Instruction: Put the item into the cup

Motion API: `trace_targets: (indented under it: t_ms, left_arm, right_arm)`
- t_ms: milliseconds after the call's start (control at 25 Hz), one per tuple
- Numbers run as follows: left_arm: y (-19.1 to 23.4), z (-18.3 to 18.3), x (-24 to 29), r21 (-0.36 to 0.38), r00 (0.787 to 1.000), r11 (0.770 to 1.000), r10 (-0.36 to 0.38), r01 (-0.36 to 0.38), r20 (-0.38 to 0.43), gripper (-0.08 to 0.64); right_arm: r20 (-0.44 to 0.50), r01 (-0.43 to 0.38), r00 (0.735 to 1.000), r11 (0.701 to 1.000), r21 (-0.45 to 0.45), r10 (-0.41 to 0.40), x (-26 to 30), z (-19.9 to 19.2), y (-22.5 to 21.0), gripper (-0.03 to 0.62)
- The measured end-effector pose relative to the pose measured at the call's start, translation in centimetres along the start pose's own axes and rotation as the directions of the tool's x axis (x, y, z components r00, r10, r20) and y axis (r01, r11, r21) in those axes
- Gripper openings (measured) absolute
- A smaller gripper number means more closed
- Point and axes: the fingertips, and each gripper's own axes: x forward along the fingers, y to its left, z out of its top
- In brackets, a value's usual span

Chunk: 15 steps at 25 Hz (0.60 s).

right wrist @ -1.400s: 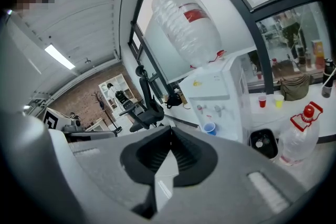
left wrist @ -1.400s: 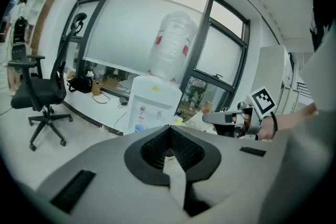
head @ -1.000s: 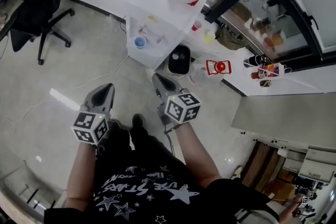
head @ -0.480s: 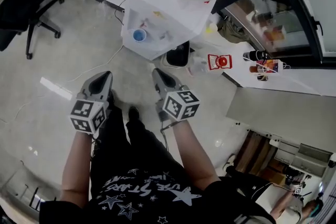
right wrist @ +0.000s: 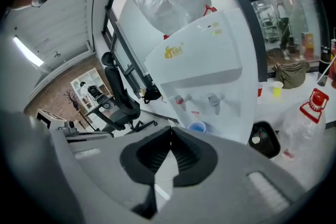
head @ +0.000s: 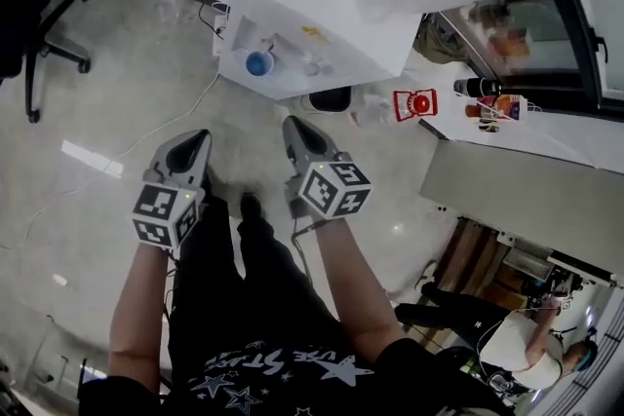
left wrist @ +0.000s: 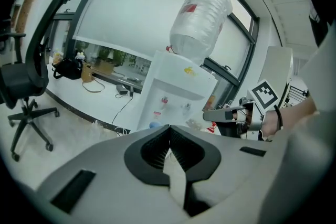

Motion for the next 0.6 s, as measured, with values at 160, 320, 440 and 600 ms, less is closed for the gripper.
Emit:
trace_targets:
  t_ms: [160,320,440,600]
  left_arm:
    - [2.0,0.4,2.7,-0.001,1.0,1.0,-0.021,0.021,0.009,0.006]
    - [4.2,1.2,4.9,-0.029,0.999,0.999,-0.018,0.019,0.039,0.006]
    - [5.3,1.5,6.1,-0.039,0.999,0.999,-0.019,0.021,0.049,0.006]
    - [6.3,0.7,7.7,-0.029,0.999,0.999,-0.031,0.032,0.033,0.006]
  right_arm:
    - [0.01,0.025,1.0,0.999,0.022,-0.025,2.8,-0.2,-1.0,0.002]
    - [0.031,0.037,0.999,0.998,0.048,-0.038,5.0,-0.3,-1.8,0.002]
    - [0.031,0.044,0.998,0.998,0.054,-0.046,6.6,-0.6,-2.3,0.002]
    - [0.034,0.048,0.998,0.997,0.061,-0.05,8.6,-0.8,-3.1,0.002]
